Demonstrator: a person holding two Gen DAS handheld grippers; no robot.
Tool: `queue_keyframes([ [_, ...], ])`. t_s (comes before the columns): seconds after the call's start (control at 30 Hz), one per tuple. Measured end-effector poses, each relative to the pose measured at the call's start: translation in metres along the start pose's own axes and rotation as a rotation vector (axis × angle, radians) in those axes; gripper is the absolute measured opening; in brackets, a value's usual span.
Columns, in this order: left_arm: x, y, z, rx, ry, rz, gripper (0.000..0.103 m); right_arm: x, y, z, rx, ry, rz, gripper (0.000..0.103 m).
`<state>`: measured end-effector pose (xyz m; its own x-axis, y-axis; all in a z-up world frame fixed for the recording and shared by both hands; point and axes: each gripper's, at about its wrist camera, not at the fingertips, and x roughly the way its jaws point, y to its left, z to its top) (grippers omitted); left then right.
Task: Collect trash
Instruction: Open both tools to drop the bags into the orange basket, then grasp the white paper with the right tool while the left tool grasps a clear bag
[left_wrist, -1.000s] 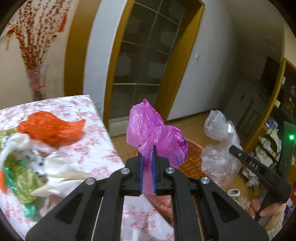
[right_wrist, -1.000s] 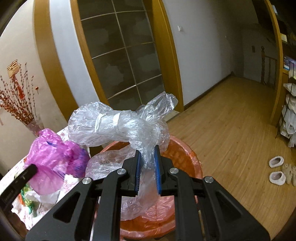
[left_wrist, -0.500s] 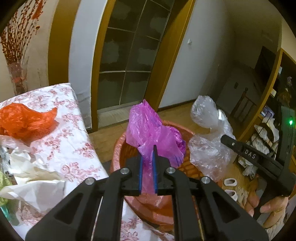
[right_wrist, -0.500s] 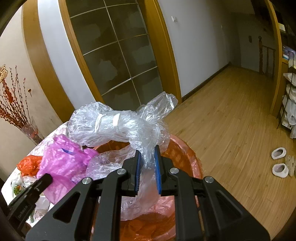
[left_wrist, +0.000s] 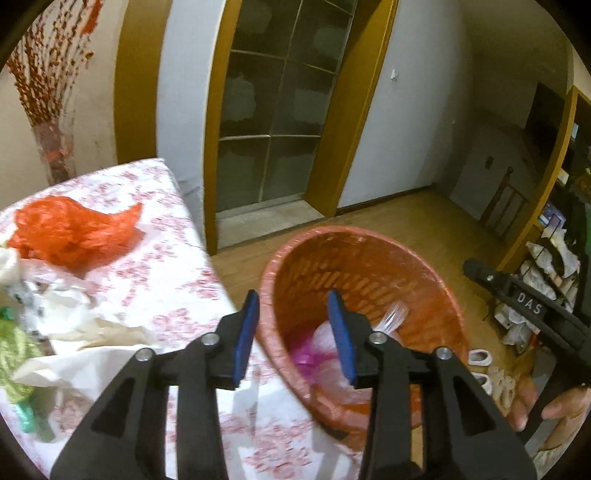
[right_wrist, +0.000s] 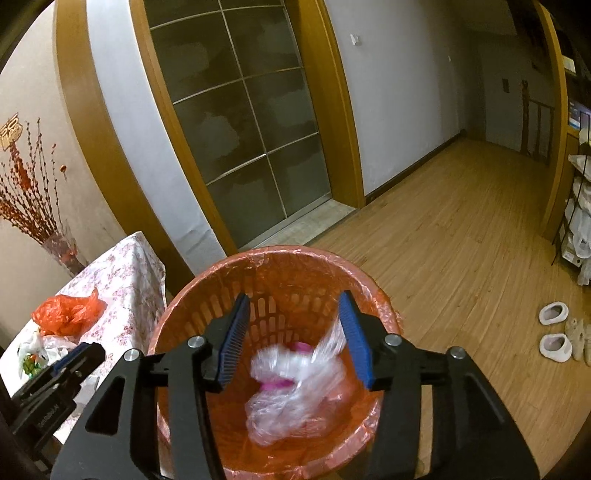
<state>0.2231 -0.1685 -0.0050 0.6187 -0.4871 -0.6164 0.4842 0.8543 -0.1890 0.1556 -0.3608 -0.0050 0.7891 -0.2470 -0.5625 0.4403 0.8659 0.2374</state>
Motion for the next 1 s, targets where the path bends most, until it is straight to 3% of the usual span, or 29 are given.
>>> queue_keyframes([
  [0.37, -0.056, 0.059, -0.010, -0.009, -0.064, 0.181, 0.056, -0.009, 0.043, -0.011, -0.082, 0.018, 0.075, 0.051],
  [1.0, -0.170, 0.215, -0.037, -0.255, -0.159, 0.499, 0.060, -0.019, 0.179, -0.061, -0.315, 0.147, 0.419, 0.051],
])
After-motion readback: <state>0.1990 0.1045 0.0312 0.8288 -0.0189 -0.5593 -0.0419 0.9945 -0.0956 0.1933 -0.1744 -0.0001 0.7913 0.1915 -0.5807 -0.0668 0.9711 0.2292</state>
